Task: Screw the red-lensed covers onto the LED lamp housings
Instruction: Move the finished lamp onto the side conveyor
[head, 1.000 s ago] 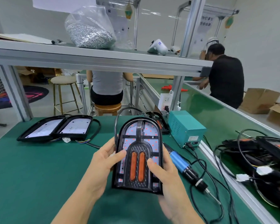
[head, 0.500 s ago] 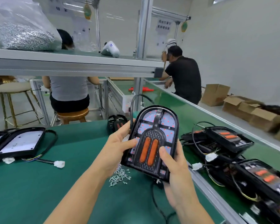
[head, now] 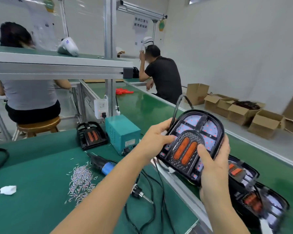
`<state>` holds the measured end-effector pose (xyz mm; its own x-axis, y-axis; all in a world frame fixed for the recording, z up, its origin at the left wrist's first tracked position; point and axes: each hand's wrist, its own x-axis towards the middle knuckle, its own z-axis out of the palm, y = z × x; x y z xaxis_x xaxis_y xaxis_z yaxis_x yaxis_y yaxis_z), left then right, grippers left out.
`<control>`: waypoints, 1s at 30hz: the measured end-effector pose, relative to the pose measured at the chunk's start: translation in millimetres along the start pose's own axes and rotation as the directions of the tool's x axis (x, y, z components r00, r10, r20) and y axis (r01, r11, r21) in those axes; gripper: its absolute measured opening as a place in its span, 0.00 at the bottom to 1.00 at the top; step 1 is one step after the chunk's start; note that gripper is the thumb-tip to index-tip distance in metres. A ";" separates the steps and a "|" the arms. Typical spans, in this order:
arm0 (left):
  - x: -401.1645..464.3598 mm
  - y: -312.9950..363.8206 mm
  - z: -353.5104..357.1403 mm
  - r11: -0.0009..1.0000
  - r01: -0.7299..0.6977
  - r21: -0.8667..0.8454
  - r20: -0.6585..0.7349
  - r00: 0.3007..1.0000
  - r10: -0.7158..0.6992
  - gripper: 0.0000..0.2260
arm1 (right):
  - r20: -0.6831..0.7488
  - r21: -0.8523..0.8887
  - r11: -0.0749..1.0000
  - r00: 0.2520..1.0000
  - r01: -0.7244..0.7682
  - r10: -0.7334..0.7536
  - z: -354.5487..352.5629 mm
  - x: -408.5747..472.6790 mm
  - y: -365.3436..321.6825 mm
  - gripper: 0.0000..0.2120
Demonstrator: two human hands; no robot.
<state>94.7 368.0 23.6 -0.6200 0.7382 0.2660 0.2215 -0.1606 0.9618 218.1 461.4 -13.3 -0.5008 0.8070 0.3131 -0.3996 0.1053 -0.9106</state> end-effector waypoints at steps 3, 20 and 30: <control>14.4 -2.6 30.5 1.000 0.013 0.023 0.050 0.999 -0.014 0.25 | -0.113 -0.017 0.999 0.993 0.029 -0.030 -24.3 11.4 -2.2 0.31; 34.7 -27.7 118.2 0.804 -0.122 0.582 0.330 0.939 -0.097 0.28 | -0.472 -0.195 0.942 0.868 -0.273 0.154 -128.5 78.5 14.6 0.21; 19.3 -50.7 130.7 0.198 -0.318 0.927 0.297 0.946 0.129 0.28 | -0.457 -0.387 0.805 0.852 -0.451 0.257 -147.5 84.8 16.0 0.28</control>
<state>169.9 476.0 -28.5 -0.3344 0.8723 0.3566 0.9389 0.3409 0.0465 282.4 617.2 -41.1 -0.1786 0.9797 -0.0908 0.2011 -0.0540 -0.9781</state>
